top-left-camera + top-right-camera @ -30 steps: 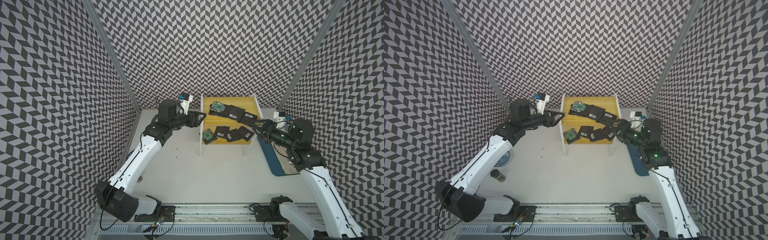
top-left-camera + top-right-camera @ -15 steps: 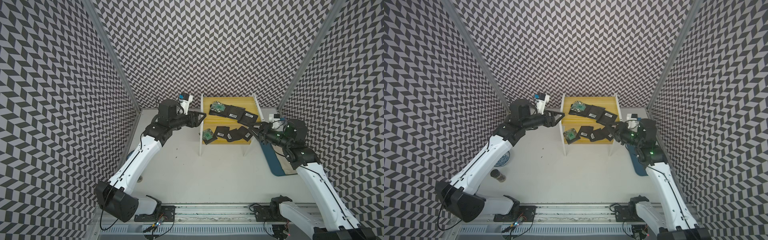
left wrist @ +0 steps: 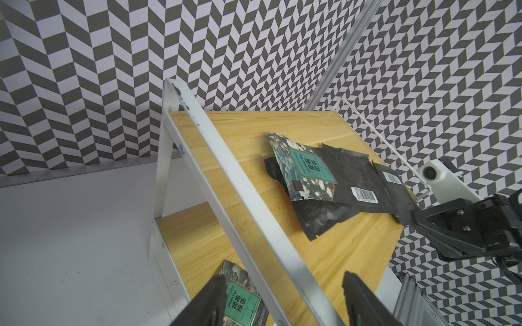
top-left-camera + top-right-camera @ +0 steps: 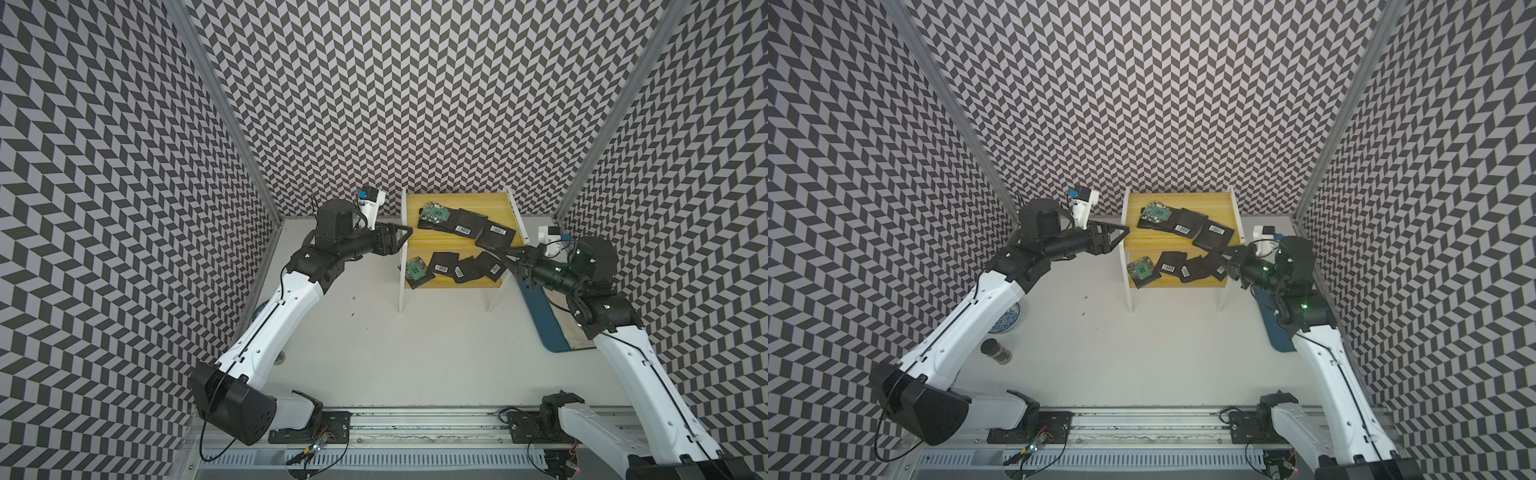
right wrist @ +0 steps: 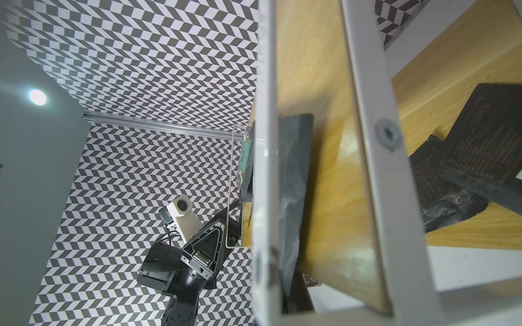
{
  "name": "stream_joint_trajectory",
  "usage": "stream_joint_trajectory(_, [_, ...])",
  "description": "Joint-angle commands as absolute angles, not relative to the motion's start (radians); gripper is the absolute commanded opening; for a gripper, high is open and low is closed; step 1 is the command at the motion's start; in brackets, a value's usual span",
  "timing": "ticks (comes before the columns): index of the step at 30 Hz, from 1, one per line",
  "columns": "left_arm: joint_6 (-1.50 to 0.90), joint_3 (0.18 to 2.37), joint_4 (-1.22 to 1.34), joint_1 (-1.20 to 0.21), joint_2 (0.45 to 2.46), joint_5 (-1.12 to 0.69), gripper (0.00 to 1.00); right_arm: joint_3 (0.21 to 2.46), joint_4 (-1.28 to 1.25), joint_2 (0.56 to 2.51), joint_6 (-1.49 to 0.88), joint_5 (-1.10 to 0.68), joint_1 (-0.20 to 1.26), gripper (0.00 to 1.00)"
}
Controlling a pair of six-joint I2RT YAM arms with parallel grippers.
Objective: Remove the tea bags from the shelf
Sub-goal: Pick up the tea bag from the shelf.
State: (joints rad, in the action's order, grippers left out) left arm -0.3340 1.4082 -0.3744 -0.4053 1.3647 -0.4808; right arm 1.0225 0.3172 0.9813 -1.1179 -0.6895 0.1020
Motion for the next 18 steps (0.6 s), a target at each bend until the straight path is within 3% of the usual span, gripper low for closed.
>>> stream_joint_trajectory(1, [-0.334, 1.390, -0.393, -0.408, 1.339, -0.489, 0.68, 1.062, 0.321, 0.973, -1.097, -0.678, 0.106, 0.08])
stream_joint_trajectory(18, [-0.327, 1.387, -0.403, -0.408, 1.329, -0.469, 0.67, 1.109, 0.417, 0.901, -0.985, -0.683, 0.104, 0.02])
